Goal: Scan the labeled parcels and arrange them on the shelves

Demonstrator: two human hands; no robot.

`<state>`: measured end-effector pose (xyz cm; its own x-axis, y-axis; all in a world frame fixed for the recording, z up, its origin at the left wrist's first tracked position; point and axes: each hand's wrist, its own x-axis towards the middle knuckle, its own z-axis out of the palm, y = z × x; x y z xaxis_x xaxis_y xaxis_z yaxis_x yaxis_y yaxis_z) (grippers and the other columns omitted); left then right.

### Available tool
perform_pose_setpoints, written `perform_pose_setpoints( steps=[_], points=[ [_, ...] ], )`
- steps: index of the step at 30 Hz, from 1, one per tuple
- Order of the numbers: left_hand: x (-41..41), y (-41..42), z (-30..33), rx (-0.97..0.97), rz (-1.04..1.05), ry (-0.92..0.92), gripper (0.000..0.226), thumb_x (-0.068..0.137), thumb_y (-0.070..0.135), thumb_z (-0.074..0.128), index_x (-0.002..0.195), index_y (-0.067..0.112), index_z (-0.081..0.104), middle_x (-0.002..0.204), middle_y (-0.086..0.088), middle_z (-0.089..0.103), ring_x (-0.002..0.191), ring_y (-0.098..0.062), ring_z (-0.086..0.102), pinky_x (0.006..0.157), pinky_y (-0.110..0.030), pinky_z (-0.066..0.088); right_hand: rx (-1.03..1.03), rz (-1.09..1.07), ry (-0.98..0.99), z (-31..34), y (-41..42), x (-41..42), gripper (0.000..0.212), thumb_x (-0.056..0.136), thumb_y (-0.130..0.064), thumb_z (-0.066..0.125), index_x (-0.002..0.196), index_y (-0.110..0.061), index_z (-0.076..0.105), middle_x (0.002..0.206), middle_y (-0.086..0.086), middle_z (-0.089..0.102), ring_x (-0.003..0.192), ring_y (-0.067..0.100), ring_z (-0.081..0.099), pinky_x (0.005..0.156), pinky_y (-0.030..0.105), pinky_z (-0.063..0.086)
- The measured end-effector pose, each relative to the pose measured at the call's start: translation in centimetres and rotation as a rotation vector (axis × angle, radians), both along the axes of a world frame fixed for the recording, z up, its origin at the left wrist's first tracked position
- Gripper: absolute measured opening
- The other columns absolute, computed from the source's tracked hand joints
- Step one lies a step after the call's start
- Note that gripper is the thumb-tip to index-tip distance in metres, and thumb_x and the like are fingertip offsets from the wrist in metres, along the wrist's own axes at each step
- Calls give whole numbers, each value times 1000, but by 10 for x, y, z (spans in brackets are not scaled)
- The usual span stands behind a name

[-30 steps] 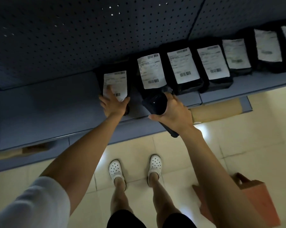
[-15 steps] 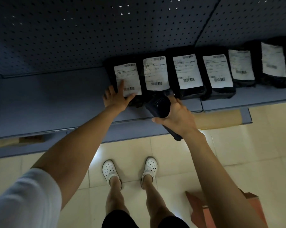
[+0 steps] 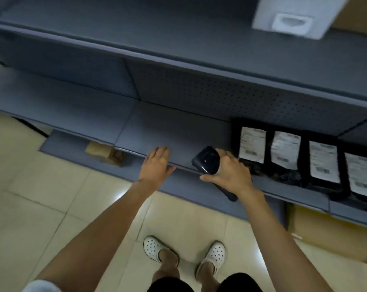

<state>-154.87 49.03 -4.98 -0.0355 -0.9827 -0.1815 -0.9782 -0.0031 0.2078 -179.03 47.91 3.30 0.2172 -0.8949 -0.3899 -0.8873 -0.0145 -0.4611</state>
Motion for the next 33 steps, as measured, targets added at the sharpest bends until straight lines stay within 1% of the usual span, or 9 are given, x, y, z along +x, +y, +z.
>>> perform_pose_setpoints(
  steps=[2, 4, 7, 12, 15, 24, 28, 31, 33],
  points=[
    [56, 27, 9, -54, 56, -5, 69, 84, 37, 73, 142, 9, 47, 141, -11, 51, 132, -34, 44, 110, -45, 39, -15, 85, -8, 13, -2, 55, 98, 67, -59, 83, 146, -24, 38, 138, 3, 52, 121, 30, 56, 91, 41, 50],
    [111, 57, 17, -86, 119, -8, 70, 77, 34, 80, 135, 6, 54, 133, -14, 57, 126, -36, 51, 104, -45, 44, -30, 162, -20, 26, -1, 112, 98, 68, -59, 83, 147, -24, 37, 139, 2, 51, 122, 31, 56, 93, 42, 47],
    [190, 101, 28, -54, 219, -36, 73, 74, 39, 81, 134, 5, 55, 131, -15, 58, 124, -38, 52, 101, -46, 46, -45, 309, -28, 41, 8, 199, 100, 70, -59, 82, 149, -23, 34, 144, 2, 48, 125, 30, 54, 95, 42, 46],
    [309, 167, 45, -12, 365, -107, 76, 88, 43, 66, 150, 12, 34, 151, -10, 40, 143, -32, 31, 118, -39, 24, -82, 512, -62, 60, 34, 335, 101, 70, -59, 81, 150, -22, 33, 147, 2, 47, 129, 27, 51, 96, 40, 45],
    [375, 198, 55, -9, 438, -126, 75, 91, 39, 64, 152, 14, 27, 153, -7, 35, 144, -29, 26, 119, -37, 21, -110, 612, -72, 66, 52, 401, 102, 70, -58, 81, 151, -23, 31, 149, 0, 46, 131, 25, 49, 96, 39, 44],
    [526, 270, 54, -16, 681, -111, 66, 86, 29, 72, 144, 13, 44, 142, -8, 49, 136, -32, 38, 112, -39, 32, -77, 883, -59, 60, 75, 590, 97, 68, -59, 82, 146, -23, 38, 141, 1, 50, 123, 23, 54, 86, 33, 41],
    [607, 280, 51, 13, 759, -114, 62, 81, 22, 75, 137, 10, 52, 135, -10, 55, 130, -34, 46, 107, -40, 38, -62, 969, -68, 57, 70, 690, 95, 65, -60, 82, 144, -27, 40, 140, -3, 51, 122, 22, 55, 93, 37, 46],
    [689, 278, 51, 23, 810, -112, 63, 69, 13, 81, 128, 7, 60, 124, -14, 62, 117, -37, 56, 97, -42, 47, -68, 1023, -87, 59, 58, 779, 93, 66, -59, 82, 142, -26, 41, 140, -4, 51, 123, 22, 55, 93, 37, 44],
    [749, 270, 59, 29, 838, -110, 62, 71, 12, 79, 129, 7, 59, 124, -15, 62, 117, -38, 56, 98, -42, 47, -74, 1035, -106, 64, 47, 843, 91, 66, -60, 81, 141, -26, 42, 139, -5, 51, 123, 23, 55, 93, 38, 45]
  ],
)
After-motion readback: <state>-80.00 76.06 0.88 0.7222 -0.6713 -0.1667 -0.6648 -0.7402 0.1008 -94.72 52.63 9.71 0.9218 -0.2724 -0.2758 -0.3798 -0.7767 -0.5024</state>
